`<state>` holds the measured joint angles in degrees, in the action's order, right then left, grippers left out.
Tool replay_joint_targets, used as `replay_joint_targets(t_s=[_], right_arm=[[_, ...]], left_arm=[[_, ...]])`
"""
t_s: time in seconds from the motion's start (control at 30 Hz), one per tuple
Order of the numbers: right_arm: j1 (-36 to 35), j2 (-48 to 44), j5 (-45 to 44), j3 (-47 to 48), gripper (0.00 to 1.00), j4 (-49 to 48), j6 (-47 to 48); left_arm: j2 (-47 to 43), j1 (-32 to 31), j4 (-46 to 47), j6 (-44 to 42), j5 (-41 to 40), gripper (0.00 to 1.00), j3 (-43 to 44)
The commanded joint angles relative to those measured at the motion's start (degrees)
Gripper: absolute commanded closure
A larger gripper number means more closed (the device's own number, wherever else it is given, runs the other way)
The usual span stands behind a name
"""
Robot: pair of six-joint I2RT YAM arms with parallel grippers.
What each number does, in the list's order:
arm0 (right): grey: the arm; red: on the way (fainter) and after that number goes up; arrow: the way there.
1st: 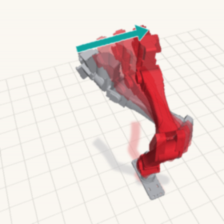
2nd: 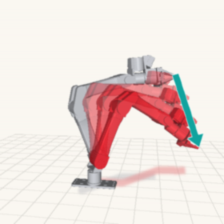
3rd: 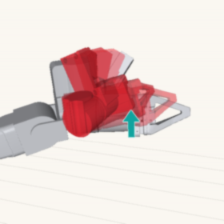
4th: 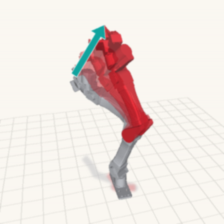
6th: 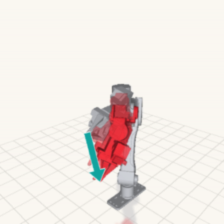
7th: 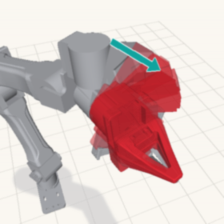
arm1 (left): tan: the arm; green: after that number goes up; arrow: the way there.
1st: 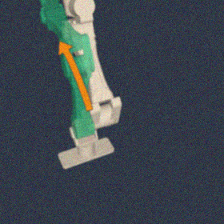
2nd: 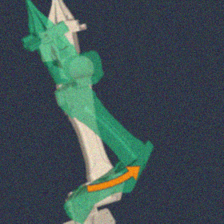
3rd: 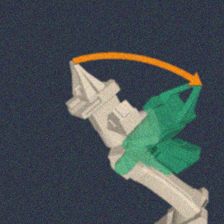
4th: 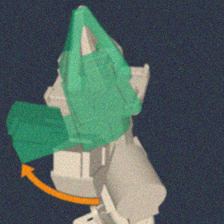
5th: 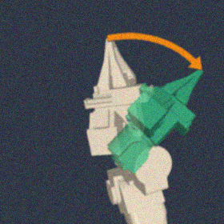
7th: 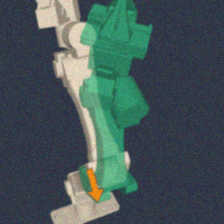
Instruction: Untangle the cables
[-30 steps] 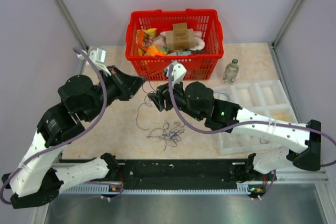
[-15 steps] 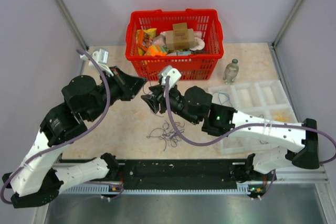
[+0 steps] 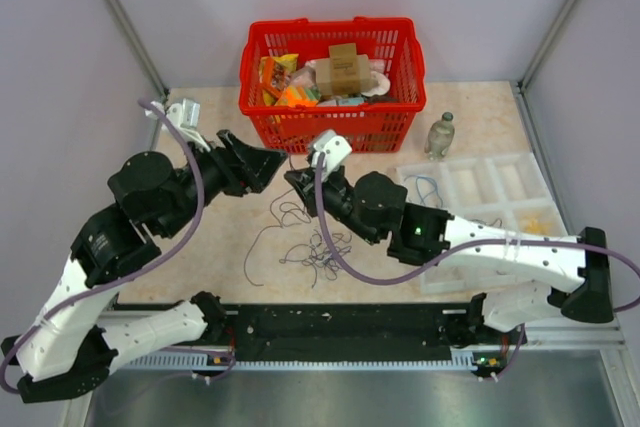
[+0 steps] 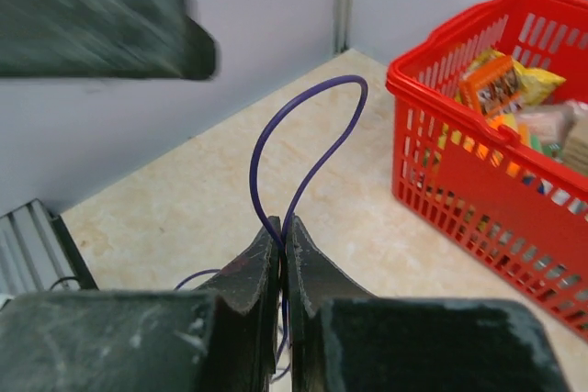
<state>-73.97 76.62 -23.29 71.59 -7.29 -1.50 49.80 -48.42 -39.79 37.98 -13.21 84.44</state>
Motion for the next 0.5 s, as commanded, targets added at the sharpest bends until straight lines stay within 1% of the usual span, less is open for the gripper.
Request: replay_joint_targets(t_s=[0.0,0.07,0.1,0.17,0.27,0.4,0.47], right_arm=[[-0.21,-9.45,-9.21,-5.39,1.0,4.9,2.89],[2.5,-15.5,-10.2,-8.39,1.0,11.2,1.94],[4.26,-18.15,-10.11,-9.1,1.0,15.16,-1.37],[8.04,-24.29,-11.25,-10.24,1.0,21.49,-3.07],[12.61,-31.25,-16.51,-9.63,1.0,31.68,-4.04],[25.16,-37.41,-19.51,-6.82,1.0,42.6,-6.32],[31.5,-37.95,-21.18,-5.42,1.0,46.39,-10.17]], left_arm=[[-6.19,0.26,3.23,-6.94,-1.72,0.07,-2.87],[-9.62,0.17,3.66,-8.7,-4.0,0.04,-5.86],[-11.46,0.26,4.02,-9.4,-5.06,0.04,-7.52],[-14.36,0.26,5.33,-10.29,-5.59,0.03,-10.95],[-15.96,0.26,7.71,-10.82,-4.9,0.03,-15.35],[-14.03,0.26,8.24,-11.7,-2.17,0.03,-16.68],[-12.98,0.26,8.67,-11.7,-1.21,0.04,-17.03]])
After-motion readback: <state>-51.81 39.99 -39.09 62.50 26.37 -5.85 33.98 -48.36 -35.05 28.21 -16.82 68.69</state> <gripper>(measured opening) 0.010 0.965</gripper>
